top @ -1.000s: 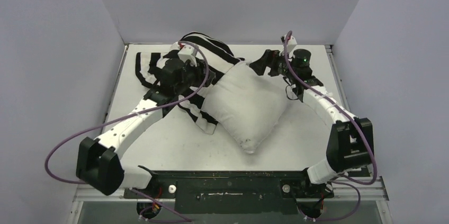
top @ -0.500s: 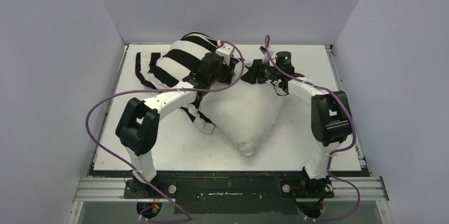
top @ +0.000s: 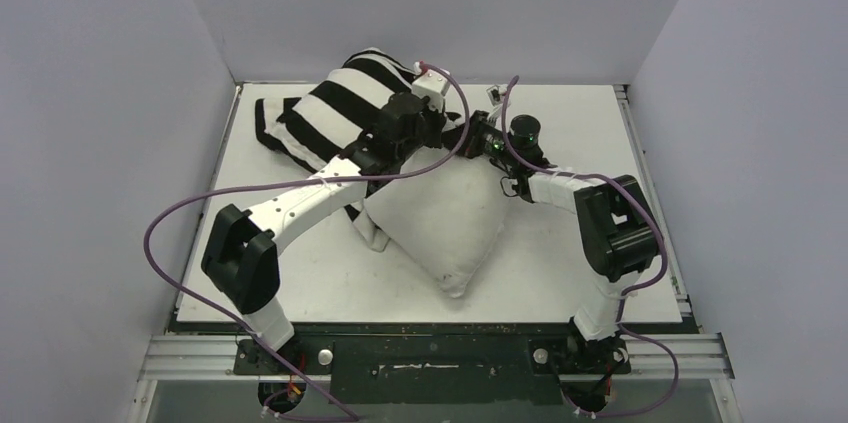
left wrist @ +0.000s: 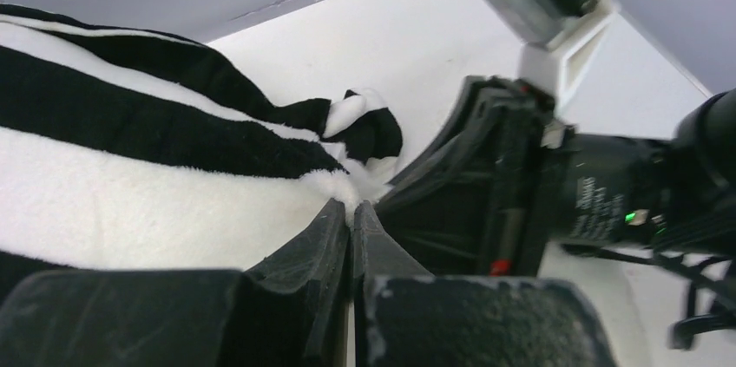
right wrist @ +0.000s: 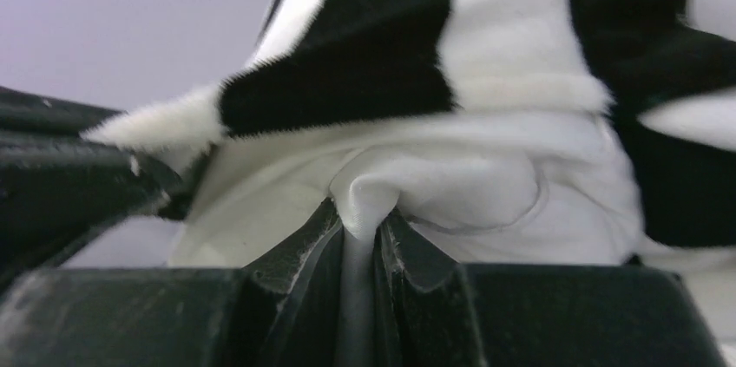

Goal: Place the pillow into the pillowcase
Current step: Stuff the pillow into the pillowcase.

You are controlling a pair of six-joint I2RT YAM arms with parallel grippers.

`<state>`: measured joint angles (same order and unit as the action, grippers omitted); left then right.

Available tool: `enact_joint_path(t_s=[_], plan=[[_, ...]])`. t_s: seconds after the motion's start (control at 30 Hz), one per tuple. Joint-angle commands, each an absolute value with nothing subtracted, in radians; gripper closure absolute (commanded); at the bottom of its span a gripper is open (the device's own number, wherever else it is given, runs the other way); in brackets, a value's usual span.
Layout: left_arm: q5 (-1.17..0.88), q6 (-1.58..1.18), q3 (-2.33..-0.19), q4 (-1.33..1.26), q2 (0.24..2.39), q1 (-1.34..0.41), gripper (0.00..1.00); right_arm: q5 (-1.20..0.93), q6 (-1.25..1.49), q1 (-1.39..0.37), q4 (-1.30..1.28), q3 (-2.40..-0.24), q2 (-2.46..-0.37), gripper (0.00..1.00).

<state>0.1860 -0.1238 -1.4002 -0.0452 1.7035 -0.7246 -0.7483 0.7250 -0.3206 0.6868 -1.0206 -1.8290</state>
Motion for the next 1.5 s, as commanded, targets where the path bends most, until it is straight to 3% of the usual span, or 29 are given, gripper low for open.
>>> enact_joint_path(t_s=[0.0, 0.23, 0.4, 0.53, 0.73, 0.83, 0.87, 0.93, 1.03, 1.23, 1.33, 1.47], plan=[[-0.018, -0.247, -1.541, -0.094, 1.641, -0.814, 1.0, -0.69, 0.965, -0.431, 1.146, -1.066, -1.838, 0.94], [0.07, -0.272, -1.472, -0.003, 1.574, -0.818, 1.0, -0.542, 0.923, -0.443, 1.067, -1.022, -1.797, 1.0], [-0.028, -0.537, -1.249, -0.35, 1.454, -0.884, 1.0, -0.228, 1.114, -0.474, 1.358, -1.004, -1.914, 1.0], [-0.031, -0.654, -1.239, -0.393, 1.458, -0.965, 1.0, 0.119, 1.113, -0.533, 1.282, -0.989, -1.949, 1.0], [0.057, -0.799, -0.948, -0.493, 1.388, -0.947, 1.0, 0.244, 1.115, -0.522, 1.276, -1.01, -2.017, 1.0], [0.034, -0.754, -0.934, -0.469, 1.372, -0.862, 1.0, 0.181, 1.038, -0.5, 1.206, -1.027, -2.009, 1.0], [0.025, -0.714, -0.964, -0.405, 1.377, -0.829, 1.0, 0.139, 1.027, -0.489, 1.175, -1.026, -1.998, 0.93], [0.007, -0.64, -1.037, -0.304, 1.395, -0.758, 1.0, 0.074, 0.975, -0.48, 1.153, -0.984, -1.955, 0.69], [-0.069, -0.572, -1.124, -0.214, 1.415, -0.635, 0.89, 0.011, 0.843, -0.475, 0.965, -0.925, -1.833, 0.44], [-0.232, -0.517, -1.217, -0.073, 1.403, -0.39, 0.55, -0.03, 0.559, -0.47, 0.513, -0.942, -1.578, 0.17], [-0.233, -0.481, -1.213, 0.036, 1.351, -0.283, 0.47, -0.105, 0.421, -0.484, 0.409, -0.987, -1.503, 0.01], [-0.377, -0.55, -1.104, 0.061, 1.277, -0.069, 0.46, -0.111, 0.207, -0.573, 0.258, -1.069, -1.464, 0.0]])
